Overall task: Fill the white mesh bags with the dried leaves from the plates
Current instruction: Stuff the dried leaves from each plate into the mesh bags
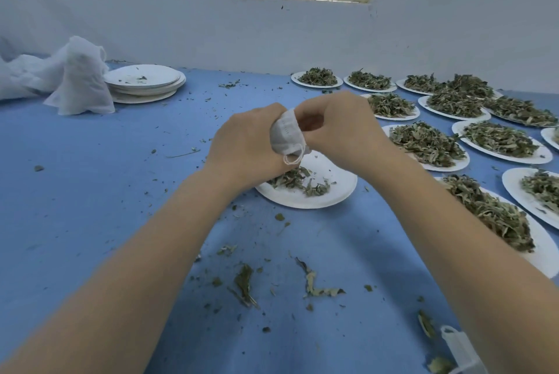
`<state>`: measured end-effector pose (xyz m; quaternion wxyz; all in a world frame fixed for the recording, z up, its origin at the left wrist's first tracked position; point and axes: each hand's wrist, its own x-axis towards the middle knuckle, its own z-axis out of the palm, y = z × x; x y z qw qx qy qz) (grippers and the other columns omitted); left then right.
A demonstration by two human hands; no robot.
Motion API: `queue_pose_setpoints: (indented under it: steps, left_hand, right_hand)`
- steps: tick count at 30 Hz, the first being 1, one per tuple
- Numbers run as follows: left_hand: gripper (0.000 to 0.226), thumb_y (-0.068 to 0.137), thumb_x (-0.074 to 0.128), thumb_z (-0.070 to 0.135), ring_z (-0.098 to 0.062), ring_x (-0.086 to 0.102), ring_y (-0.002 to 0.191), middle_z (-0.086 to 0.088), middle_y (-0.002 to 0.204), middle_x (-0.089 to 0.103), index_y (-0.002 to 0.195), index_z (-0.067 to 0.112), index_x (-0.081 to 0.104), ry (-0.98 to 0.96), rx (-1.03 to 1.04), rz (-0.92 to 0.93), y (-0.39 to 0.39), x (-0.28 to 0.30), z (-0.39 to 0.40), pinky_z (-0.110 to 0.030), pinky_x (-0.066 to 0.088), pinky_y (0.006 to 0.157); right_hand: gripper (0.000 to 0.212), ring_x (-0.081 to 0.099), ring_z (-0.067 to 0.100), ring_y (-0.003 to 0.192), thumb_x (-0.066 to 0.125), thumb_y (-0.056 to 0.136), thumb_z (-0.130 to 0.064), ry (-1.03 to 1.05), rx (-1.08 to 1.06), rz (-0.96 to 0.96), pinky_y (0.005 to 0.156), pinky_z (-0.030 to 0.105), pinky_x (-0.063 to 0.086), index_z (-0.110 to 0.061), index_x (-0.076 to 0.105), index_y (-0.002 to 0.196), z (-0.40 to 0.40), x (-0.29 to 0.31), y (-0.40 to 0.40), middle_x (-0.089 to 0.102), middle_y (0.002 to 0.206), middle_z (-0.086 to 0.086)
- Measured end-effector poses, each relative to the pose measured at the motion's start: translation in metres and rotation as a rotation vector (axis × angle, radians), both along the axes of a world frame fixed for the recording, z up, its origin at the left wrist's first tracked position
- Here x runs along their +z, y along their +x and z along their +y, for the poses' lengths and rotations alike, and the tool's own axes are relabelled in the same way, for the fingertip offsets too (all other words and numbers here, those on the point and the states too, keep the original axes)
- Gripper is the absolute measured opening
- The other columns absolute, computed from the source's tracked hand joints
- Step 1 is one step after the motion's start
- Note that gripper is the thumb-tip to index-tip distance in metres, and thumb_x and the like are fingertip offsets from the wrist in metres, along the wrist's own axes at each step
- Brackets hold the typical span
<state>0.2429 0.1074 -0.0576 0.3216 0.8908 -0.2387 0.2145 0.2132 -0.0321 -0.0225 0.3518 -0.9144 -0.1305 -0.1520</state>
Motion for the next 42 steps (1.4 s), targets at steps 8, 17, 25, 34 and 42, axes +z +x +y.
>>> queue_pose_setpoints:
  steps: [8, 17, 25, 34, 42]
  left_hand:
    - [0.033, 0.069, 0.072, 0.04, -0.022, 0.051, 0.072, 0.012, 0.066, 0.044, 0.083, 0.026, 0.046, 0.114, 0.021, -0.073, 0.002, 0.003, 0.006, -0.028, 0.037, 0.057]
    - [0.022, 0.071, 0.065, 0.021, -0.025, 0.048, 0.073, 0.007, 0.069, 0.047, 0.089, 0.017, 0.055, 0.123, 0.061, -0.082, 0.005, 0.005, 0.014, -0.031, 0.036, 0.061]
    - [0.038, 0.073, 0.066, 0.028, -0.023, 0.05, 0.087, 0.0, 0.093, 0.058, 0.108, 0.018, 0.058, 0.094, 0.172, -0.011, 0.014, 0.004, 0.028, -0.033, 0.042, 0.071]
    - [0.033, 0.072, 0.067, 0.026, -0.023, 0.053, 0.088, 0.001, 0.095, 0.06, 0.103, 0.019, 0.058, 0.022, 0.172, 0.009, 0.02, -0.008, 0.03, -0.035, 0.047, 0.073]
    - [0.044, 0.066, 0.07, 0.032, -0.019, 0.052, 0.093, 0.006, 0.103, 0.058, 0.107, 0.026, 0.056, -0.002, 0.162, 0.095, 0.02, -0.023, 0.031, -0.031, 0.044, 0.078]
  right_hand:
    - [0.024, 0.07, 0.012, 0.089, 0.061, 0.086, -0.003, 0.257, 0.243, 0.27, 0.079, 0.021, 0.055, -0.018, 0.073, 0.099, -0.016, 0.011, -0.006, 0.075, 0.091, 0.0]
    - [0.018, 0.053, -0.003, 0.055, 0.07, 0.078, -0.024, 0.229, -0.089, -0.119, 0.055, 0.007, 0.037, -0.035, 0.065, 0.065, 0.014, -0.024, 0.009, 0.057, 0.051, -0.02]
    - [0.04, 0.049, 0.013, 0.112, 0.057, 0.089, -0.042, -0.081, -0.096, 0.12, 0.092, 0.024, 0.036, -0.03, 0.054, 0.127, 0.002, -0.051, 0.021, 0.045, 0.132, -0.007]
    - [0.023, 0.051, 0.011, 0.091, 0.066, 0.08, -0.046, -0.336, 0.024, 0.088, 0.084, 0.034, 0.046, -0.04, 0.065, 0.102, -0.007, -0.047, 0.016, 0.051, 0.104, -0.009]
    - [0.04, 0.055, 0.022, 0.088, 0.051, 0.09, -0.05, -0.523, -0.151, 0.168, 0.061, 0.028, 0.038, -0.015, 0.067, 0.101, -0.003, -0.049, 0.021, 0.054, 0.095, 0.004]
